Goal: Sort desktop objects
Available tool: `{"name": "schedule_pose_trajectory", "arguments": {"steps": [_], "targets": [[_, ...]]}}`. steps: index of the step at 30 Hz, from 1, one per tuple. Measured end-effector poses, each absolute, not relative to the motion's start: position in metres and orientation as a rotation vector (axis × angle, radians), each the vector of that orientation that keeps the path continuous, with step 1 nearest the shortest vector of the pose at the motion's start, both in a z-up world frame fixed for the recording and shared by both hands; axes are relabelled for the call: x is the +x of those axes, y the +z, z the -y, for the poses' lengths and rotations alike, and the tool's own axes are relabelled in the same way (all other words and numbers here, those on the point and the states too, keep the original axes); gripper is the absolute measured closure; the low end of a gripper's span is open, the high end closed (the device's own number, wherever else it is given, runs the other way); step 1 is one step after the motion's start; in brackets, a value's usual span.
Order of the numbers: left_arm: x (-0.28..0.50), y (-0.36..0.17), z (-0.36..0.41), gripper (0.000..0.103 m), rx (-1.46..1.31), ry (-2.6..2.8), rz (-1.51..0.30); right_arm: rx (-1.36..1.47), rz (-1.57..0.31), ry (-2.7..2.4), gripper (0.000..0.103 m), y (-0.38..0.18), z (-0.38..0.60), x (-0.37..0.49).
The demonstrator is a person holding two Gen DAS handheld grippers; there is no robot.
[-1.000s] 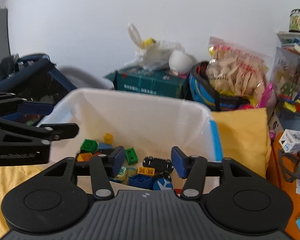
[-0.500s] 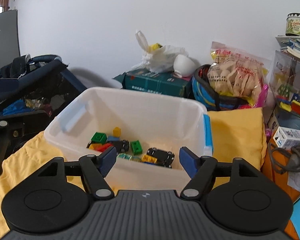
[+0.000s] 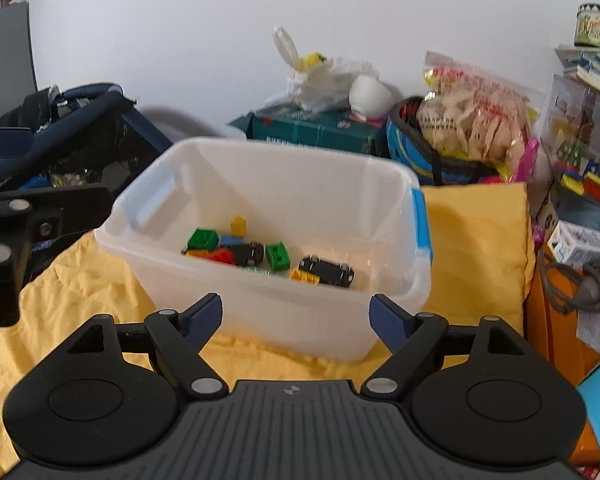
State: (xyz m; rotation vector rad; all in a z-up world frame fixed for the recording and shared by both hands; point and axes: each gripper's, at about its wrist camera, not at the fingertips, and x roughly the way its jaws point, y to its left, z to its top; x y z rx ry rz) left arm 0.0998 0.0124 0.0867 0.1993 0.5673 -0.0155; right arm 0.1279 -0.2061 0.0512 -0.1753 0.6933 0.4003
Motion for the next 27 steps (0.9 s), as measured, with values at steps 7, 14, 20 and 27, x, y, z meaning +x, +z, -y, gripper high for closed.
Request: {"name": "schedule_pose_trajectory", "arguments": {"steps": [7, 14, 20, 27], "targets": [[0.118, 0.073, -0.007, 0.008, 0.231, 0.043, -0.642, -0.171, -0.742, 0.371, 0.014, 0.046, 0.209, 0.13], [0.135, 0.069, -0.012, 0.008, 0.216, 0.095, -0.724, -0.172, -0.762, 0.356, 0.011, 0.045, 0.208, 0.134], [0.145, 0.077, -0.01, 0.008, 0.218, 0.104, -0.722, -0.184, -0.76, 0.328, 0.01, 0.049, 0.205, 0.142], [0.149, 0.078, -0.008, 0.008, 0.215, 0.092, -0.724, -0.217, -0.754, 0.293, 0.008, 0.056, 0.203, 0.152]]}}
